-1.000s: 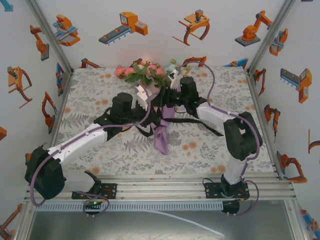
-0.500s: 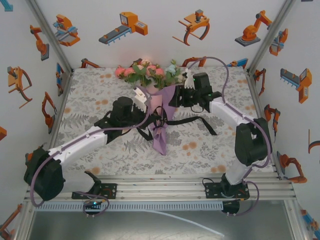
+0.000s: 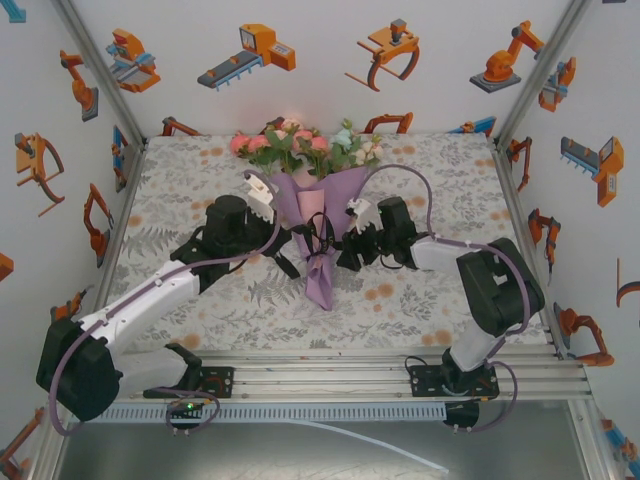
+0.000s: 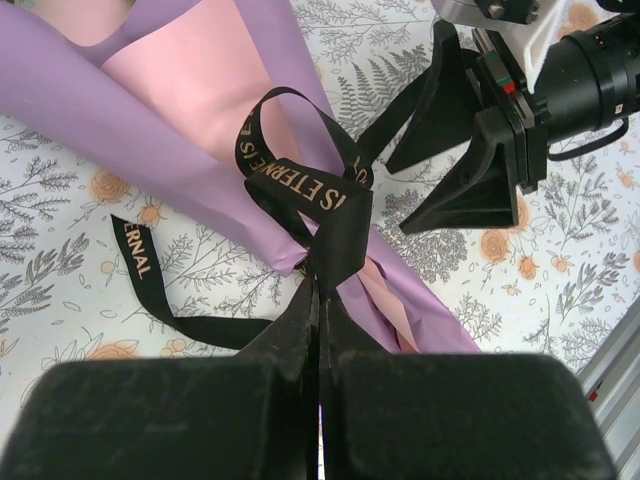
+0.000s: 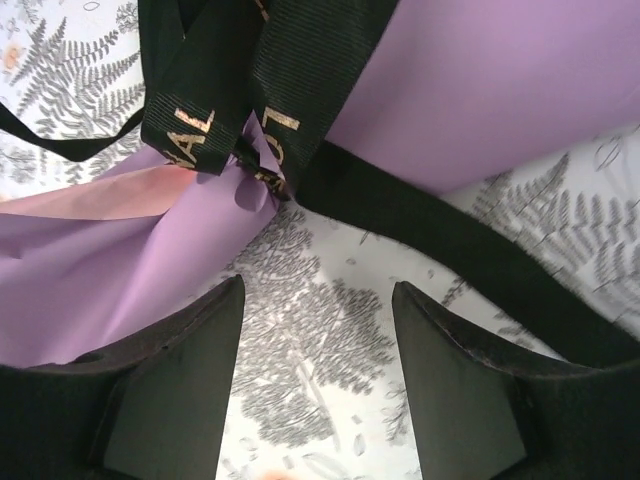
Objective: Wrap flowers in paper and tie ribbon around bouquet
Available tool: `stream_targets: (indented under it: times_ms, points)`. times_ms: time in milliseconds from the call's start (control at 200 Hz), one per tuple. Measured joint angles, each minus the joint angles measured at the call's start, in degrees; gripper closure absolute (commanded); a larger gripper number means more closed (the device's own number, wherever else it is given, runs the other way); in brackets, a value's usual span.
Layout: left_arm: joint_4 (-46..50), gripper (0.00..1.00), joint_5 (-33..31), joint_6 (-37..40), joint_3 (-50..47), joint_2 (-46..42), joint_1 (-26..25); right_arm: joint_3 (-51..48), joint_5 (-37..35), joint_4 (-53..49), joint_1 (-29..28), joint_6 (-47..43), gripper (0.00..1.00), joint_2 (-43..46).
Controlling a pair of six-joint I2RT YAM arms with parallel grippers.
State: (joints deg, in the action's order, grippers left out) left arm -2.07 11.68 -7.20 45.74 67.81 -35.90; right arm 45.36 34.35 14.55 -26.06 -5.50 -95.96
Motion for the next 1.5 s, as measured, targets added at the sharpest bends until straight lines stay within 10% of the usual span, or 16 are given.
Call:
stream_targets:
  times_ms: [511, 826, 1502]
  points:
    - [-0.04, 1.00, 0.37, -0.07, 0.00, 0.31, 0.37, 0.87, 0.81, 7.50, -0.11, -13.09, 0.53, -3.32]
    - [-0.09, 1.00, 1.33, -0.44, 0.00, 1.01, 0.66, 3.89, 0.61, 4.52, -1.79, -13.25, 1.00, -4.39]
    - [-0.72, 1.00, 1.60, -0.87, 0.00, 1.01, 1.25, 7.17, 3.76, 8.52, -1.79, -6.86, 1.00, 1.36]
